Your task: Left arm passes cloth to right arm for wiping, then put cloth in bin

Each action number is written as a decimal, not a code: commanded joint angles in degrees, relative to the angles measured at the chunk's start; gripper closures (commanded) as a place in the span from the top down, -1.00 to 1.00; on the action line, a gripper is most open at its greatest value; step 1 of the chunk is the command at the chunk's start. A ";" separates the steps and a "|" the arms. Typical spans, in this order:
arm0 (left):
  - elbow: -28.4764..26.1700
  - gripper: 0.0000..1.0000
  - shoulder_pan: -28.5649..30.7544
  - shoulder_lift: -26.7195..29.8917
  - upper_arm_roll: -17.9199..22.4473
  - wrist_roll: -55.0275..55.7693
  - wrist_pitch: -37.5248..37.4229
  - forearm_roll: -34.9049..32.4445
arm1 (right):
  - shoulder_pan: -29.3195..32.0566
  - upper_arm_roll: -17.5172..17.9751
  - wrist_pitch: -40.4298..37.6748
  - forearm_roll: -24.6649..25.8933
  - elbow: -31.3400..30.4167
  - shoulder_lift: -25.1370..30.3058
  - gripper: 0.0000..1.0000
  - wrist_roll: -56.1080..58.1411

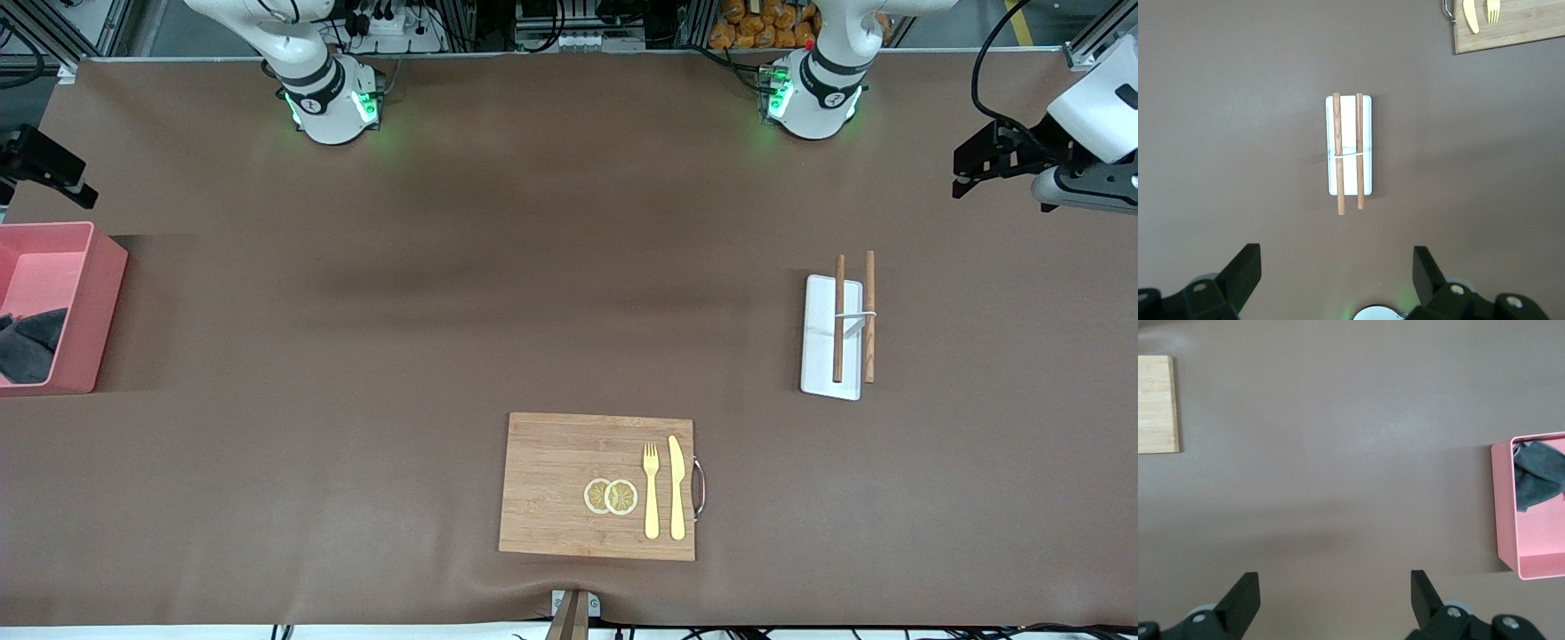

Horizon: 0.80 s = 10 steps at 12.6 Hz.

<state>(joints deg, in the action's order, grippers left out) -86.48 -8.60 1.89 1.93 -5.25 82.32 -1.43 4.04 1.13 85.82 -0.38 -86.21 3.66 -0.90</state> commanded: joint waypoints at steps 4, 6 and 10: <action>0.88 1.00 0.07 0.22 -0.35 0.33 0.03 -0.15 | 1.58 1.68 0.75 1.17 0.08 -0.67 1.00 0.37; 0.88 1.00 -0.02 0.57 -0.78 0.33 -0.06 0.72 | 1.67 1.68 0.84 1.26 0.08 -0.76 1.00 0.37; 0.88 1.00 -0.02 0.66 -0.61 0.33 -0.06 0.73 | 1.58 1.68 0.84 1.17 -0.09 -0.76 1.00 0.28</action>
<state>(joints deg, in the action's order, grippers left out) -85.88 -8.75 2.00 1.33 -5.25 82.32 -1.29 4.07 1.29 86.53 -0.09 -86.29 2.86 -0.89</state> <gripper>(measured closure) 0.000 0.000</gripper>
